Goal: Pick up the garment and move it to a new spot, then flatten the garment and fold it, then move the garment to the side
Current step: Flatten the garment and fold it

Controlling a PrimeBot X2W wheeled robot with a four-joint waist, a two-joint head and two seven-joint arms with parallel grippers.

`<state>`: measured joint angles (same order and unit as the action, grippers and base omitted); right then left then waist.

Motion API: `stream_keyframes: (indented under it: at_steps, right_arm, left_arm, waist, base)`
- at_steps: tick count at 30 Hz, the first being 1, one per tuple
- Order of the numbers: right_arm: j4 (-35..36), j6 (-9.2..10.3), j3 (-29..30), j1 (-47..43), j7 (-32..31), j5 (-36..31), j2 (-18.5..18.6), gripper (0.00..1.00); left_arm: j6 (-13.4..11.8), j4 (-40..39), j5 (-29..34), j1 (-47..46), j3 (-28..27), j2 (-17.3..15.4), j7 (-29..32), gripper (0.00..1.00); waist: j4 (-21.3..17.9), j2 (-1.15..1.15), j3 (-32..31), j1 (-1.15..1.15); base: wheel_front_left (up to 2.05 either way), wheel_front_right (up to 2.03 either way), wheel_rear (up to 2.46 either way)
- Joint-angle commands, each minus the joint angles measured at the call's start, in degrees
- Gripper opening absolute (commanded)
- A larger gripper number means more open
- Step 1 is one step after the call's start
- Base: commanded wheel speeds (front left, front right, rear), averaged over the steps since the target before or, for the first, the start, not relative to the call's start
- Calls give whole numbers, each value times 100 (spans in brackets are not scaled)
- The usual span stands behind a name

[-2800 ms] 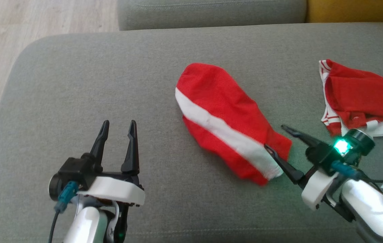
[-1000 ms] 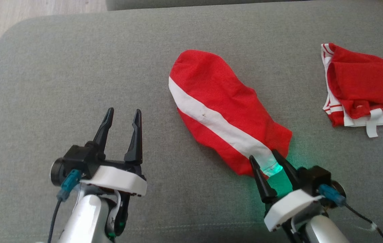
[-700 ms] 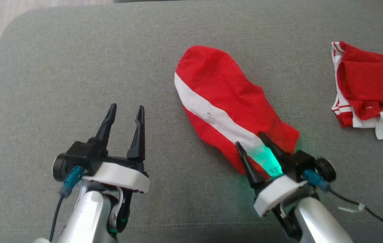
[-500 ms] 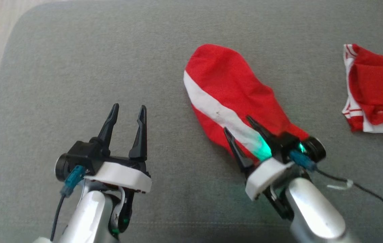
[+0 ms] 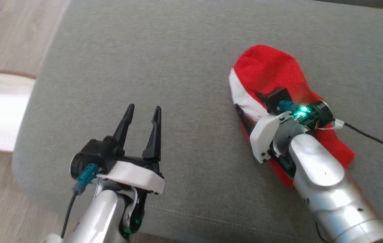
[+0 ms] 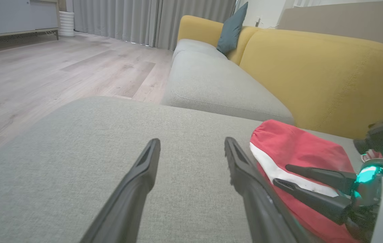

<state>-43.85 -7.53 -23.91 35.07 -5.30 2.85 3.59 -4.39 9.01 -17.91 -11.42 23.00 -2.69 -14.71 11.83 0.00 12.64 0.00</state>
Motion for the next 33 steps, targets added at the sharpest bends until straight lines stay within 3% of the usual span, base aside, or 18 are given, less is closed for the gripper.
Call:
stream_keyframes:
  at_steps: [1,5,6,7,12,19,25,28,29,30,33]
  right_arm:
    - [49,4,-73,172,-30,-44,-71,100]
    - [-569,4,60,390,-243,-314,-71,100]
    - [-671,4,118,425,-239,-378,-71,39]
    - [-736,4,176,457,-185,-432,-71,0]
    - [-568,4,-156,392,461,82,-71,0]
    - [183,4,-1964,262,1172,1080,-51,0]
    - [794,4,-3598,255,1087,1727,769,0]
    - [978,4,-3916,267,973,2032,1165,0]
    - [994,4,-3933,267,979,2068,1251,60]
    - [1008,4,-3920,249,989,2128,1302,100]
    - [1057,4,-3662,180,1090,2314,1376,100]
  left_arm:
    - [-31,-180,-25,-194,-146,-19,-29,100]
    - [-74,-178,-63,-166,-124,-19,-29,100]
    - [-77,-172,-61,-159,-130,-19,-29,100]
    - [-83,-168,-59,-153,-138,-19,-29,100]
    - [-104,-150,-29,-104,-212,-19,-29,100]
    - [-74,-181,72,-56,-316,-19,-29,100]
    - [-66,-200,117,27,-381,-19,-29,100]
    - [-66,-198,141,82,-441,-19,-29,100]
    - [-60,-199,149,93,-453,-19,-29,100]
    - [-55,-204,154,100,-463,-19,-29,100]
    - [-41,-218,187,99,-498,-19,-29,100]
  waist:
    - [208,0,12,0]
    - [382,0,-8,0]
    - [402,0,-14,0]
    - [413,0,-22,0]
    - [329,0,-141,0]
    - [-71,0,-303,0]
    - [-460,0,-422,0]
    - [-669,0,-473,0]
    - [-732,0,-484,0]
    - [-794,0,-491,0]
    - [-984,0,-496,0]
  base:
    - [0,0,0]
    - [0,0,0]
    - [0,0,0]
    - [0,0,0]
    - [0,0,0]
    - [0,0,0]
    - [0,0,0]
    - [0,0,0]
    - [0,0,0]
    - [0,0,0]
    - [0,0,0]
